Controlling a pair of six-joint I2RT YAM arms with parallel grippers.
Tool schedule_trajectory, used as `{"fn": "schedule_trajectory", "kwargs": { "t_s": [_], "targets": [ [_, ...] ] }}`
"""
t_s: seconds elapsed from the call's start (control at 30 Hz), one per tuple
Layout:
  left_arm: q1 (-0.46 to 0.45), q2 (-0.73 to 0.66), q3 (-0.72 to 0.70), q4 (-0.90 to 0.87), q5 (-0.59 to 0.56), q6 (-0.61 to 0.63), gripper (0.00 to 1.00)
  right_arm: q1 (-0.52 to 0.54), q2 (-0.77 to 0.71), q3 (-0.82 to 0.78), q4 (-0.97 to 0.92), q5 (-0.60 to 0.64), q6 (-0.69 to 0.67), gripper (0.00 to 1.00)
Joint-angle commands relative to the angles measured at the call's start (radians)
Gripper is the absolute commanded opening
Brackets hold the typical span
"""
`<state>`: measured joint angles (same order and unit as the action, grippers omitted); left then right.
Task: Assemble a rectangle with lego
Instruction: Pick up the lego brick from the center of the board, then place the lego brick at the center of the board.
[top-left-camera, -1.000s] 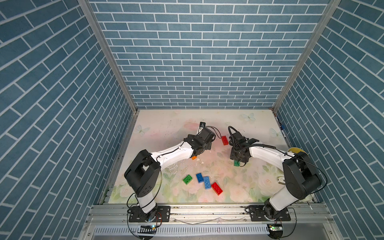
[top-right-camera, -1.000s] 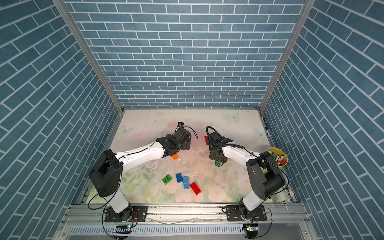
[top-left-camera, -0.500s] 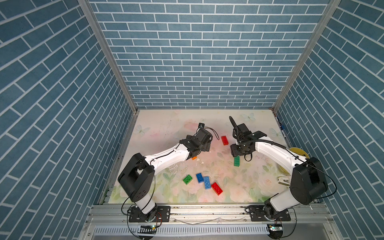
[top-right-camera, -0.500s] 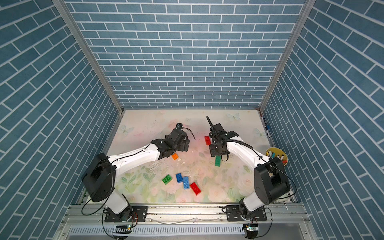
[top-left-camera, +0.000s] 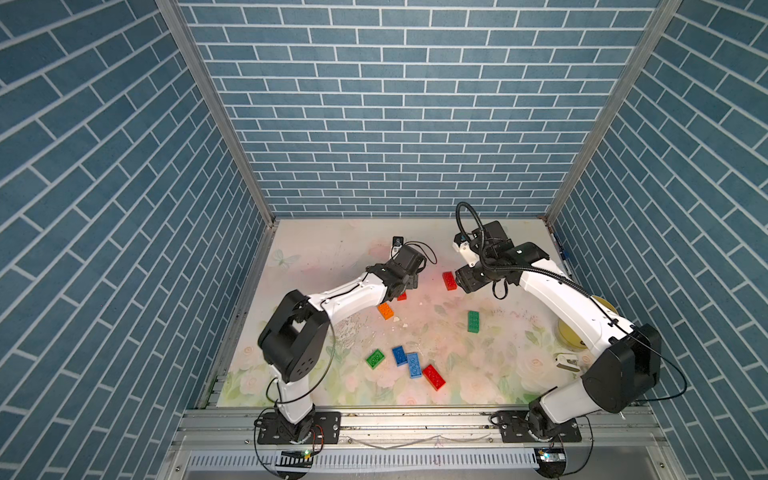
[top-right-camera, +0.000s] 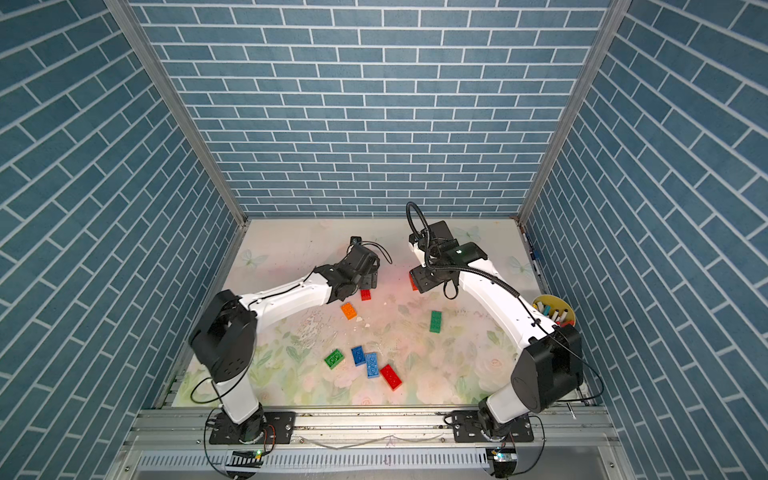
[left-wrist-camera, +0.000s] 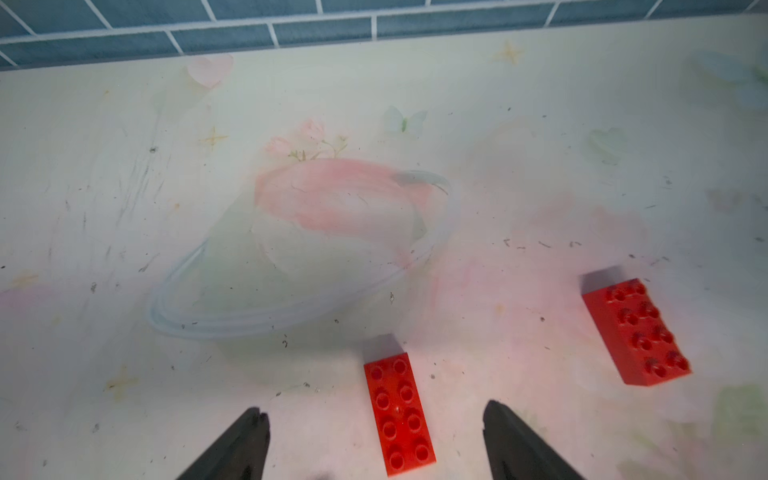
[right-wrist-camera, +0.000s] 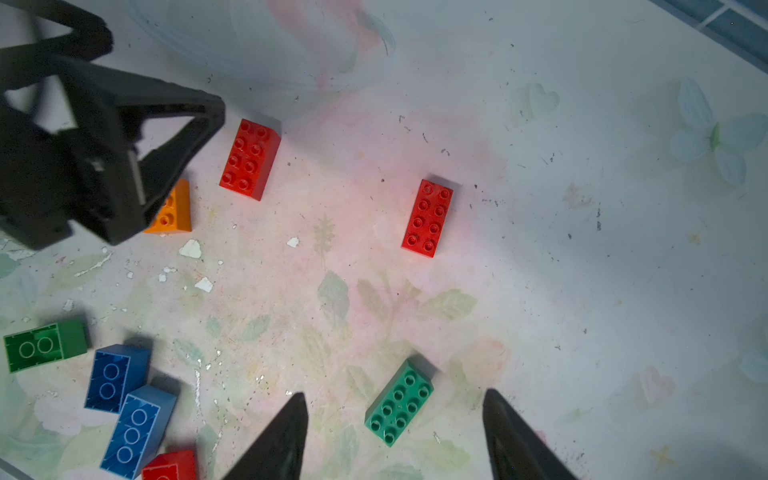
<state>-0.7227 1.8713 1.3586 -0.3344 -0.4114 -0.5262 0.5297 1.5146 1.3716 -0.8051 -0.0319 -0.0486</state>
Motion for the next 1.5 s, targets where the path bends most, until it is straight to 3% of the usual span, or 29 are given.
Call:
{"fn": "schedule_trajectory", "kwargs": {
  "t_s": [0.0, 0.23, 0.5, 0.6, 0.7, 0.77, 0.83, 0.97, 1.2, 1.33, 1.47],
  "targets": [
    [0.005, 0.066, 0.074, -0.123, -0.032, -0.093, 0.82, 0.004, -0.022, -0.059, 0.047, -0.024, 0.005, 0.67],
    [0.011, 0.191, 0.169, -0.224, 0.042, -0.264, 0.72, 0.004, -0.041, -0.111, 0.089, -0.026, 0.019, 0.66],
    [0.011, 0.253, 0.194, -0.249, 0.105, -0.352, 0.59, 0.004, -0.103, -0.147, 0.129, -0.026, 0.019, 0.66],
    [0.011, 0.264, 0.184, -0.238, 0.117, -0.361, 0.47, 0.004, -0.12, -0.155, 0.138, -0.014, 0.024, 0.66],
    [0.009, 0.266, 0.18, -0.212, 0.116, -0.328, 0.23, 0.004, -0.126, -0.159, 0.144, -0.003, 0.036, 0.66],
    [0.003, 0.262, 0.178, -0.185, 0.109, -0.269, 0.12, 0.003, -0.125, -0.158, 0.152, 0.047, 0.059, 0.66],
    [-0.006, 0.242, 0.153, -0.113, 0.124, -0.143, 0.0, 0.002, -0.125, -0.152, 0.157, 0.218, 0.139, 0.66],
    [-0.014, 0.181, 0.083, 0.001, 0.146, 0.106, 0.0, -0.036, -0.135, -0.127, 0.106, 0.493, 0.328, 0.65],
    [-0.051, 0.093, 0.004, 0.068, 0.367, 0.579, 0.01, -0.135, -0.191, -0.152, 0.048, 0.596, 0.535, 0.62],
    [-0.061, 0.115, 0.022, -0.002, 0.52, 0.69, 0.01, -0.162, -0.191, -0.144, 0.005, 0.594, 0.576, 0.61],
    [-0.086, 0.15, 0.043, -0.048, 0.566, 0.753, 0.01, -0.163, -0.189, -0.134, -0.02, 0.593, 0.584, 0.61]
  ]
}}
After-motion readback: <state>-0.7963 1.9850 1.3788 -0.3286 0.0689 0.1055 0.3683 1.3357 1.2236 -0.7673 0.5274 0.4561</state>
